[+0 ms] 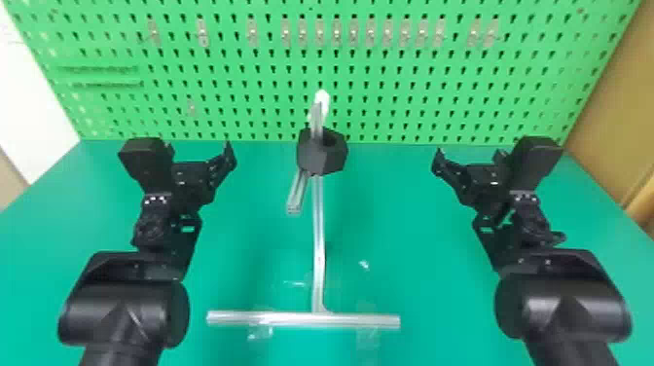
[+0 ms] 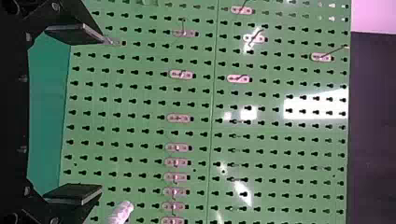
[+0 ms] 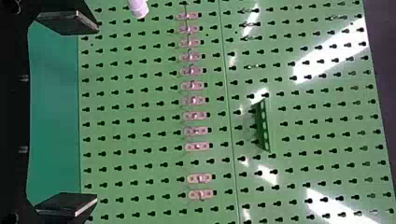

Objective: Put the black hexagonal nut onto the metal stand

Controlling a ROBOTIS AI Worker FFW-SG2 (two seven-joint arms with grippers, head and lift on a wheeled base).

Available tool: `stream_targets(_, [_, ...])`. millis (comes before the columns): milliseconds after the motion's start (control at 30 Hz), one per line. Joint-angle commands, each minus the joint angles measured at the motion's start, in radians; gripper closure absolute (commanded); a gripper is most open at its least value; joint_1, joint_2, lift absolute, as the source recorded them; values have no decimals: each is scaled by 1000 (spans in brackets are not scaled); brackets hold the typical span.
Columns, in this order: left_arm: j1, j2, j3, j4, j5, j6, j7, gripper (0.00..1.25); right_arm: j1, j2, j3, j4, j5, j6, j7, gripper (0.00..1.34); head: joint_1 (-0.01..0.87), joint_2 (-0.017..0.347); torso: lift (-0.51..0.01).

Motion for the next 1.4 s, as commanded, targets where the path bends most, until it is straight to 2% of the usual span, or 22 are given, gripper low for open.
stream_targets(0, [4, 0, -1, 0, -1, 0, 0, 153, -1, 0, 0, 0, 0, 0, 0, 42, 693, 81, -1])
stream_targets(1367, [19, 0, -7, 2, 5, 0, 0, 153, 16, -1, -10, -6, 0, -11, 0, 44, 693, 81, -1])
